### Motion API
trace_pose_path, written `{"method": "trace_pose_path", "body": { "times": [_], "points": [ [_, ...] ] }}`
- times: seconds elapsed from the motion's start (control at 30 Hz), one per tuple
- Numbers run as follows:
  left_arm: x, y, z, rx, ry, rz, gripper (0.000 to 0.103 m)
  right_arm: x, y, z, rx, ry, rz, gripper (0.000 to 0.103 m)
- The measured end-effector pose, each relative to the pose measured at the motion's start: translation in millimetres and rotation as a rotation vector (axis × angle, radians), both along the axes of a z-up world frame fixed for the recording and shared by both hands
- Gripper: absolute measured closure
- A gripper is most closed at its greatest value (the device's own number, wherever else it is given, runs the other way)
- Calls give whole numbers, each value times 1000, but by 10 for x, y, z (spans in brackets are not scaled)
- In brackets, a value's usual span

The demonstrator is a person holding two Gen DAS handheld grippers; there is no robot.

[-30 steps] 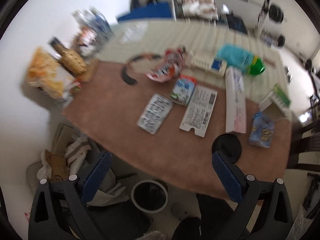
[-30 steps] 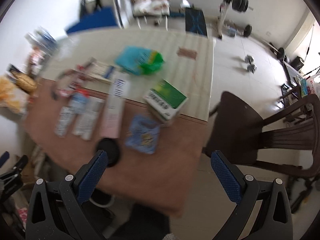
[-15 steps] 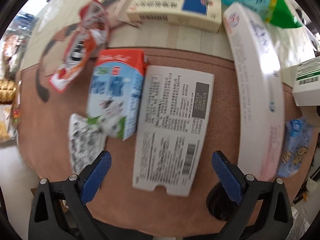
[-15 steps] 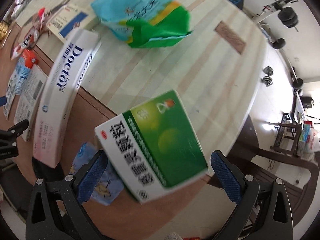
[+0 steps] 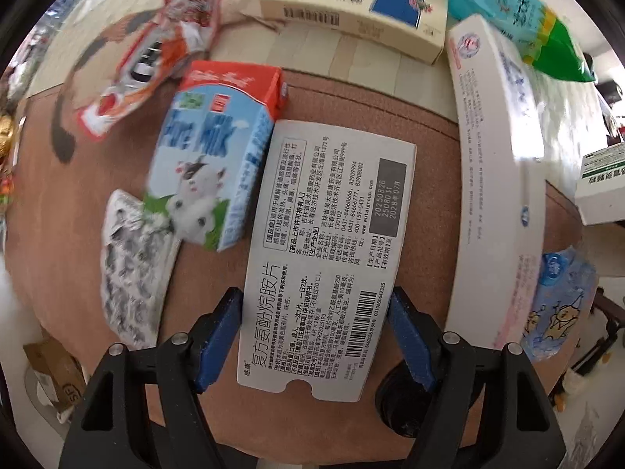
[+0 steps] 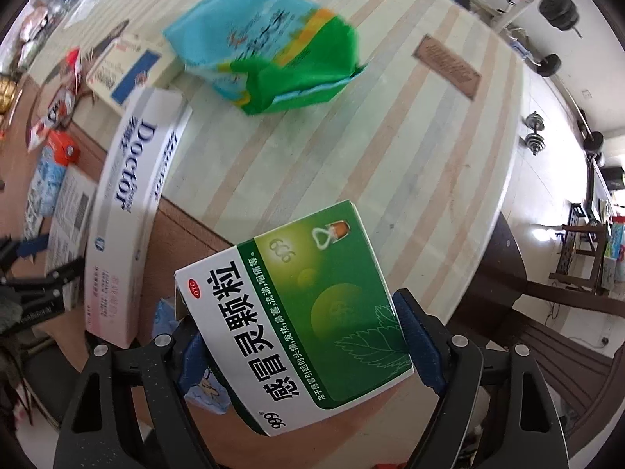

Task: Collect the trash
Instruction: 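Grasp the white pill card with the left tool while the right tool grasps the green medicine box, then carry both items to the white bin and open both tools to drop them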

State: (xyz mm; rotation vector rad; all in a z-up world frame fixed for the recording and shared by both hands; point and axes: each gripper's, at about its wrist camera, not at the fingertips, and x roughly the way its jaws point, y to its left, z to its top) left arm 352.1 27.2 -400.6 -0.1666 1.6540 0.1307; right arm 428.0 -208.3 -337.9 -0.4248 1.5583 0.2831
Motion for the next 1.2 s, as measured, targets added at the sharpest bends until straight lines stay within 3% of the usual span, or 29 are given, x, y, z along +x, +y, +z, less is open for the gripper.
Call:
{"method": "trace_pose_path", "body": {
  "times": [0.3,0.43,0.57,0.7,0.97,1.1,1.2],
  "points": [
    [-650,41,762,39,-134,95,31,-65,-50,539,52,-105,-83,20],
    [-815,48,669,-26,-108,113,31,-199,12,679,50,-132,-73,20],
    [-913,61,290,-64,-21,119,31,-295,34,555,5,-123,-58,20],
    [-888,55,161,-29,1,114,30,-280,2,308,-59,-115,-80,20],
    [-941,-69,362,5,-44,134,32,-205,-47,-38,-103,-102,-122,20],
    [-1380,-4,677,25,-91,171,32,-280,8,88,-69,-123,-117,20],
    [-1630,37,1080,30,-142,221,32,-375,83,301,-24,-150,-109,20]
  ]
}}
